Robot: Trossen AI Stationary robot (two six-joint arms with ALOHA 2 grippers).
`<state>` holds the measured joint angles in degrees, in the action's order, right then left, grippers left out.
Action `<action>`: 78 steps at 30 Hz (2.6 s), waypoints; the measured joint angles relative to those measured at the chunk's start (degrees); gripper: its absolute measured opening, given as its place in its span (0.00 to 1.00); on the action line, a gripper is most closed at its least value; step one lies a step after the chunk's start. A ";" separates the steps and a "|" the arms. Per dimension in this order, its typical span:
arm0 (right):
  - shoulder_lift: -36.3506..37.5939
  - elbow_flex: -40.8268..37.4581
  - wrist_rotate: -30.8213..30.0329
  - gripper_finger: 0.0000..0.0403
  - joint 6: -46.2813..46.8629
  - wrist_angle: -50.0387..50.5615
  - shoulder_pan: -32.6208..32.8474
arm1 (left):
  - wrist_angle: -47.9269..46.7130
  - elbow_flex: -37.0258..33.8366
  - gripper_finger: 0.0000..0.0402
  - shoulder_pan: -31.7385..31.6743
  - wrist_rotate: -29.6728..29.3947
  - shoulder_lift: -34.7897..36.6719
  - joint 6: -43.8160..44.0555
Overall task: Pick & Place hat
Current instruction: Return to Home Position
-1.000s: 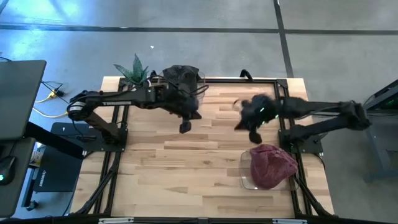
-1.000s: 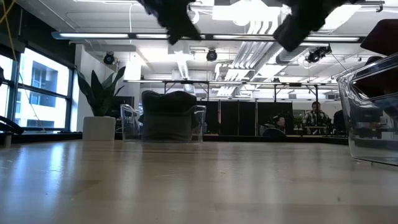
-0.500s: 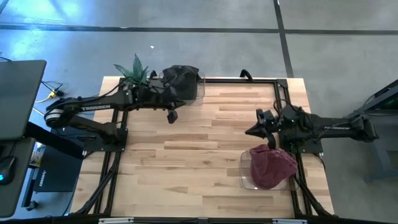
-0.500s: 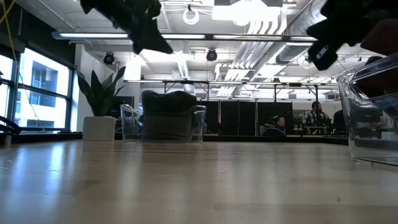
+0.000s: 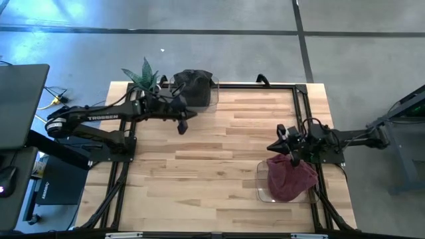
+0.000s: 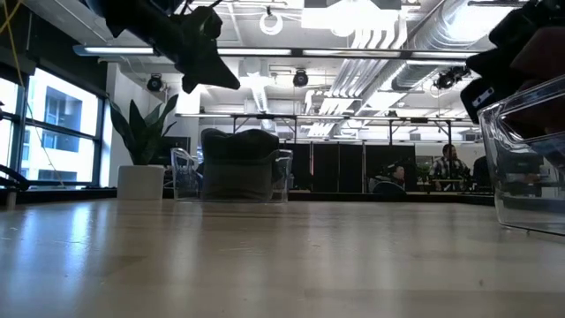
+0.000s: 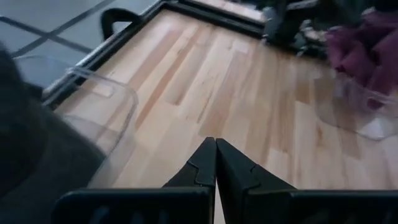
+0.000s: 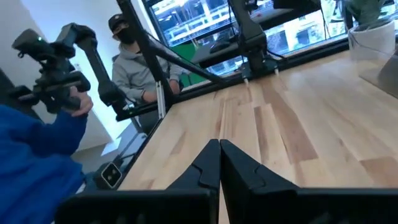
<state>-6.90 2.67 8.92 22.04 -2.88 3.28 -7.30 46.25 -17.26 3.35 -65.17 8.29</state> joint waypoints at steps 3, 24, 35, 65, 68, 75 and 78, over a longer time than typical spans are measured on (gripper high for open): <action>2.82 -2.07 -0.12 0.00 0.48 -0.39 0.16 | 2.64 -0.91 0.00 0.00 2.50 -0.02 0.00; 4.26 -2.11 -9.39 0.00 -9.09 1.71 0.16 | 9.48 -10.74 0.00 -2.52 0.40 10.39 -3.58; 4.26 -2.11 -9.37 0.03 -9.23 1.73 0.16 | 17.37 -28.34 0.00 -19.32 21.35 27.24 1.04; 4.28 -2.14 -9.35 0.03 -9.07 1.49 0.16 | 8.81 -45.39 0.00 8.63 -5.08 64.88 -3.49; 4.26 -2.14 -9.36 0.03 -9.07 1.46 0.16 | 8.38 -45.42 0.00 8.66 -4.32 64.80 -5.24; 4.28 -2.14 -9.37 0.03 -9.09 1.43 0.16 | 8.40 -45.48 0.00 8.66 -3.96 63.97 -3.76; 4.28 -2.14 -9.37 0.03 -9.08 1.43 0.16 | 7.81 -45.52 0.00 8.66 -3.05 63.74 -3.56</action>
<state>-2.61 0.54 -0.45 12.96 -1.45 3.44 0.51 0.73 -8.60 0.30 -1.43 4.73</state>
